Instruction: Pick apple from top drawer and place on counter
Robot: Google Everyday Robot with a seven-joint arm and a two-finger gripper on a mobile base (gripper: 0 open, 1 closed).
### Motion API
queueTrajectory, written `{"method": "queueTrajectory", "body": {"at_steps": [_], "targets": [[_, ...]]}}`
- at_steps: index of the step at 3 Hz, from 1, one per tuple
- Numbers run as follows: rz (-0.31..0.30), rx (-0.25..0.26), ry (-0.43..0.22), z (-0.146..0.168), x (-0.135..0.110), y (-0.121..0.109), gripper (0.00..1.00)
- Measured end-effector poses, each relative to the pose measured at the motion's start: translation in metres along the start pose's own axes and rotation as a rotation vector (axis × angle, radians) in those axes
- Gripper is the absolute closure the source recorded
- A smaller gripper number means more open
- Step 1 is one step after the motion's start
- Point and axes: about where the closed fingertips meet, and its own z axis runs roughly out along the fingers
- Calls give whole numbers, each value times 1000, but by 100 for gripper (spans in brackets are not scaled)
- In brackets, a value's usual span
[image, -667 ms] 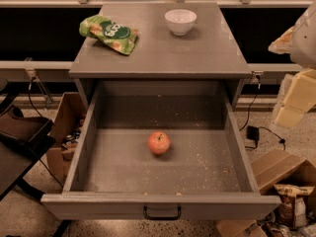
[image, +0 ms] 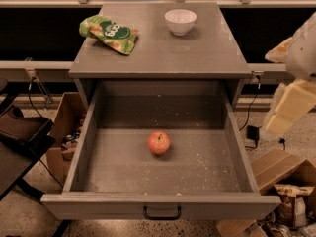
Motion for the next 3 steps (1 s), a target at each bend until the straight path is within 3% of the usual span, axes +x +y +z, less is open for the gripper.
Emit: {"method": "queueTrajectory", "body": {"at_steps": [1, 2, 3], "targets": [[124, -74, -157, 65, 2, 27, 0], [166, -170, -337, 138, -17, 53, 0], [194, -146, -536, 181, -50, 42, 0]]}}
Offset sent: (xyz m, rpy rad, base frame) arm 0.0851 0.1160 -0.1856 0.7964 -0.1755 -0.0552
